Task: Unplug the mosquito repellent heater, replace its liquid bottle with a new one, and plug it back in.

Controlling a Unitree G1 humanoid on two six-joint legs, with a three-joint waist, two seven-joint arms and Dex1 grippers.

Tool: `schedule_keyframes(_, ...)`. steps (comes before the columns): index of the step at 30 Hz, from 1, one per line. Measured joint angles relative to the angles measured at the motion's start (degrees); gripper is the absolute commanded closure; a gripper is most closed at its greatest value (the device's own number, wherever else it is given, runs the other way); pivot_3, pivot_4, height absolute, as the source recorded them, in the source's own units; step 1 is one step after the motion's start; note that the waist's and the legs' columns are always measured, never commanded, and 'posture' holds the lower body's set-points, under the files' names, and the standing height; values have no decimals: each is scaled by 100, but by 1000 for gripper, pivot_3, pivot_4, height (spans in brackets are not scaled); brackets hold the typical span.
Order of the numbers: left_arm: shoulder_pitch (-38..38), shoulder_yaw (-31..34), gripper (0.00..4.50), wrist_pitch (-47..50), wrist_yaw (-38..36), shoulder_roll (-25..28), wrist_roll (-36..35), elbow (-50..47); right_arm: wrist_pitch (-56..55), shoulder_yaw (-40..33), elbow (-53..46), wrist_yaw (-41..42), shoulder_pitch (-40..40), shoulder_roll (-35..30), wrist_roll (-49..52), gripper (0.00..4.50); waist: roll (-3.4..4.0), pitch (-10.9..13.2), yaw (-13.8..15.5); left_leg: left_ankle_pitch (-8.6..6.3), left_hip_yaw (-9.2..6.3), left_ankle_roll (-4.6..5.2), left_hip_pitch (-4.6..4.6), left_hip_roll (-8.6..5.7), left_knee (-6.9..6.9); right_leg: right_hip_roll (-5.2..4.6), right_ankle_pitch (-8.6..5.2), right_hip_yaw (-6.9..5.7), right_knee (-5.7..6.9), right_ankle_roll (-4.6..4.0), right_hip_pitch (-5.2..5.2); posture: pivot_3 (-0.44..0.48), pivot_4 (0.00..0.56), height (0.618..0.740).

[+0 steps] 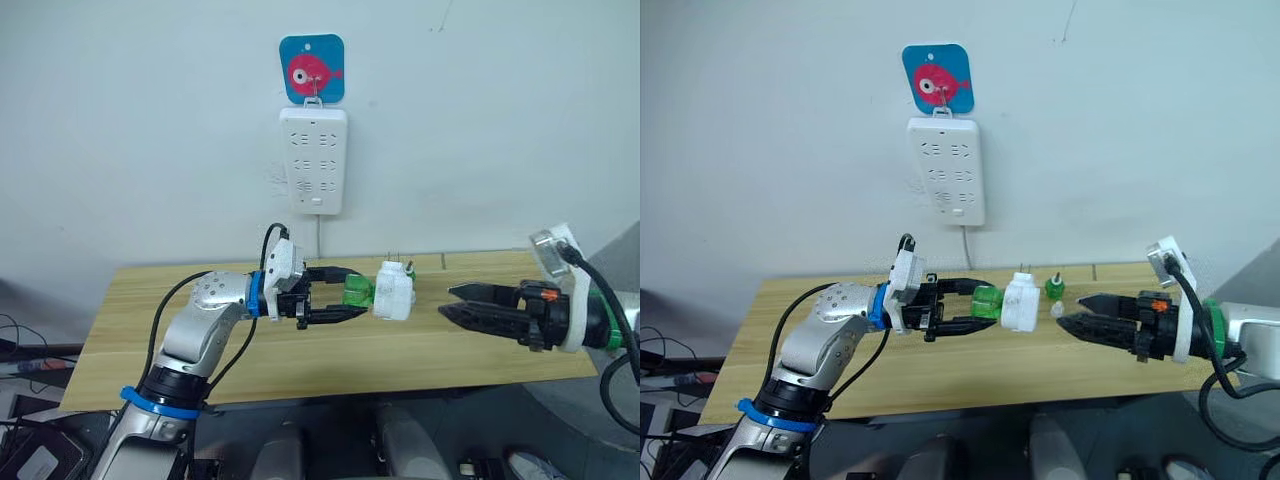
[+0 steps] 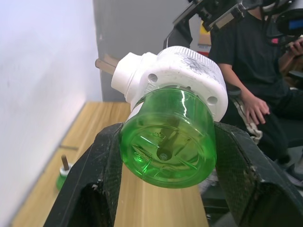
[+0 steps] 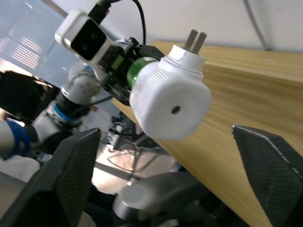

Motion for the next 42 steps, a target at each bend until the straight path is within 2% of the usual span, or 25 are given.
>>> schedule_keyframes(6, 85, 0, 2062, -222, -51, -120, -7, -1, -411, 608, 9, -407, 136, 10, 669, 0, -2, -2, 3, 0, 10, 0, -4, 6, 0, 5, 1, -3, -3, 1, -2, -196, 142, 733)
schedule_keyframes(20, 246, 103, 2062, -52, -35, -138, -63, -89, -734, 1249, 248, -466, -105, 389, 710, 0, -2, -3, 8, 0, -10, 0, -3, 17, 0, 17, 1, -5, -3, 0, -2, -180, 143, 733)
schedule_keyframes(26, 265, 124, 2062, 46, -24, -113, -66, -261, -701, 1274, 281, -444, -85, 327, 713, 0, -2, -3, 13, 0, -10, 0, -3, 17, 0, 18, 1, -4, -4, 0, -2, -170, 143, 733)
schedule_keyframes(34, 299, 74, 2063, 77, -24, -128, -105, -330, -452, 636, 434, 120, 548, -237, 716, 0, -4, -5, 27, 0, -8, 0, -2, 23, 0, 24, 2, -5, -4, -1, -1, -170, 140, 733)
schedule_keyframes(42, 282, 75, 2063, 466, 222, -221, -369, -562, -500, 706, 479, 132, 744, -4, 716, 0, -4, -7, 22, 0, -2, 0, 2, 40, 0, 47, 0, 1, -4, 2, -1, -170, 140, 733)
